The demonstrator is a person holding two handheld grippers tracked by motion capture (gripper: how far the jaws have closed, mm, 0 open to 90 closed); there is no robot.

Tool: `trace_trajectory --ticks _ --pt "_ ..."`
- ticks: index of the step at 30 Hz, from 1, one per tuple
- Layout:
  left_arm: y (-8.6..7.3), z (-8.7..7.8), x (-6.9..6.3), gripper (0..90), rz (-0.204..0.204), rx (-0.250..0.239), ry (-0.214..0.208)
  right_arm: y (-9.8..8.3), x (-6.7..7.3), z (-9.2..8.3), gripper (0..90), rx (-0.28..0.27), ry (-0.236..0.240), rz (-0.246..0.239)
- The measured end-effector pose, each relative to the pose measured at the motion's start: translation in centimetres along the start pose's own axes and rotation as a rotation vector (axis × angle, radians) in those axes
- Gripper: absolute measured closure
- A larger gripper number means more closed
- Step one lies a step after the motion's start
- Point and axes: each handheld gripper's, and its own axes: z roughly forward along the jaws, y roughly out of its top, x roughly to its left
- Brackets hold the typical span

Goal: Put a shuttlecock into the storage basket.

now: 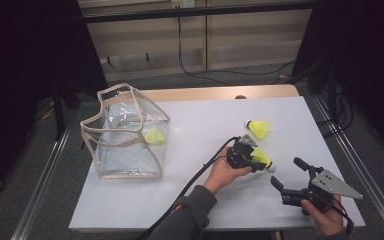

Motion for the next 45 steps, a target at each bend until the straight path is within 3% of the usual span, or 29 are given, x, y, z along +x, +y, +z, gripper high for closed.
trace_trajectory --ticks 6,10,14,17,21,25,29,35,41,45 --pt "0.0 0.7 -0.1 73.8 0.010 0.004 -0.008 0.0 0.0 0.0 1.7 -0.001 0.000 0.002" --pt "0.3 0.7 -0.5 80.3 0.034 0.012 0.001 0.0 -0.1 0.0 1.7 0.000 0.000 0.002" --pt "0.4 0.2 -0.6 84.8 0.030 0.010 0.010 0.0 -0.1 -0.1 1.7 -0.001 -0.004 0.000" --pt "0.3 -0.4 -0.5 85.2 0.000 0.008 0.015 0.0 -0.1 -0.2 1.7 -0.003 -0.005 0.000" --pt "0.1 -1.4 -0.5 85.2 0.019 0.012 0.034 0.0 -0.1 -0.2 1.7 -0.004 -0.006 0.000" --pt "-0.3 -2.2 -0.2 85.2 -0.014 0.000 0.033 0.0 -0.1 -0.2 1.7 -0.004 -0.007 0.001" --pt "-0.5 -2.8 -0.2 85.2 -0.020 0.005 0.041 0.0 0.0 -0.2 1.7 -0.006 -0.004 -0.003" --pt "-0.4 -3.8 -0.1 85.1 -0.040 0.003 0.018 0.0 -0.1 -0.2 1.7 -0.005 -0.004 -0.004" --pt "-0.3 -5.0 -0.2 84.9 -0.025 0.001 0.029 0.0 0.0 -0.2 1.7 -0.005 -0.003 -0.004" --pt "-0.3 -5.7 -0.1 84.9 -0.044 -0.005 0.036 0.0 0.0 -0.1 1.7 -0.003 -0.002 -0.004"
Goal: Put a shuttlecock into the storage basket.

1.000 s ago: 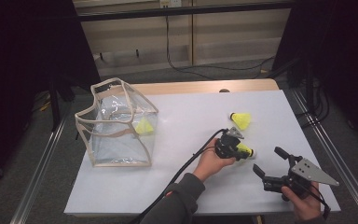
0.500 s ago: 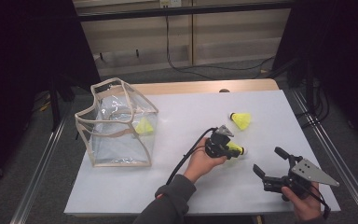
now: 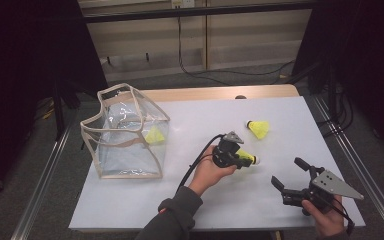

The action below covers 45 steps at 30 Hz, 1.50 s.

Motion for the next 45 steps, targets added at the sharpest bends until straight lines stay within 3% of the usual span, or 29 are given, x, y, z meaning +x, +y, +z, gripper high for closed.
trace_trajectory --ticks 2,18,24,33,45 --pt "0.0 -0.3 0.0 84.9 -0.017 -0.006 0.006 0.0 0.0 0.0 1.7 0.001 0.000 0.000" --pt "0.3 -2.6 0.4 85.0 -0.020 -0.019 0.031 0.0 0.1 0.0 1.7 0.001 -0.001 -0.001" --pt "0.4 -3.6 0.7 85.3 -0.045 -0.026 0.042 0.0 0.1 0.0 1.7 0.002 0.000 0.000" --pt "0.6 -4.9 0.8 85.4 -0.056 -0.012 0.050 0.0 0.1 0.1 1.7 0.001 0.003 -0.004" --pt "1.7 -7.4 0.9 85.4 -0.056 -0.017 0.096 0.1 0.1 0.0 1.7 0.001 0.001 -0.005"
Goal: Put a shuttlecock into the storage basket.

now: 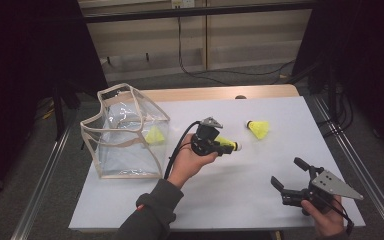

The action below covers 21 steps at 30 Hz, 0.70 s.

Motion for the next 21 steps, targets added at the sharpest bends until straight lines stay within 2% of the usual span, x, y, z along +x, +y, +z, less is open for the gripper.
trace_trajectory --ticks 10,21 --pt "0.4 -1.8 0.6 85.4 -0.033 -0.015 0.042 0.0 0.0 0.0 1.7 -0.001 -0.002 -0.001" --pt "1.0 -3.1 1.0 85.5 -0.034 -0.024 0.063 0.0 0.0 0.0 1.7 0.000 -0.001 -0.002"
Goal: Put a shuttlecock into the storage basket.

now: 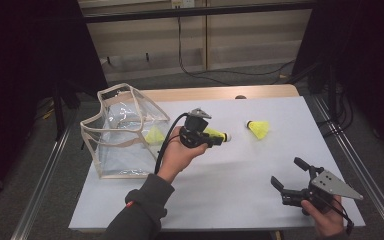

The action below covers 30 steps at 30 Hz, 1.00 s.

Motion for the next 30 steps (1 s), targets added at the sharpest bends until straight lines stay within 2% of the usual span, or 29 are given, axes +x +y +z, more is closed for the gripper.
trace_trajectory --ticks 8,16,30 --pt "0.4 -0.9 0.3 85.6 0.006 0.005 0.004 0.0 0.0 0.0 1.7 0.001 -0.001 0.001" --pt "0.8 -2.0 0.6 85.6 -0.009 0.009 0.034 0.0 0.0 0.0 1.7 0.001 -0.002 0.000" --pt "1.4 -3.3 1.0 85.6 -0.021 0.008 0.049 0.0 0.0 0.0 1.7 0.001 0.000 0.000"
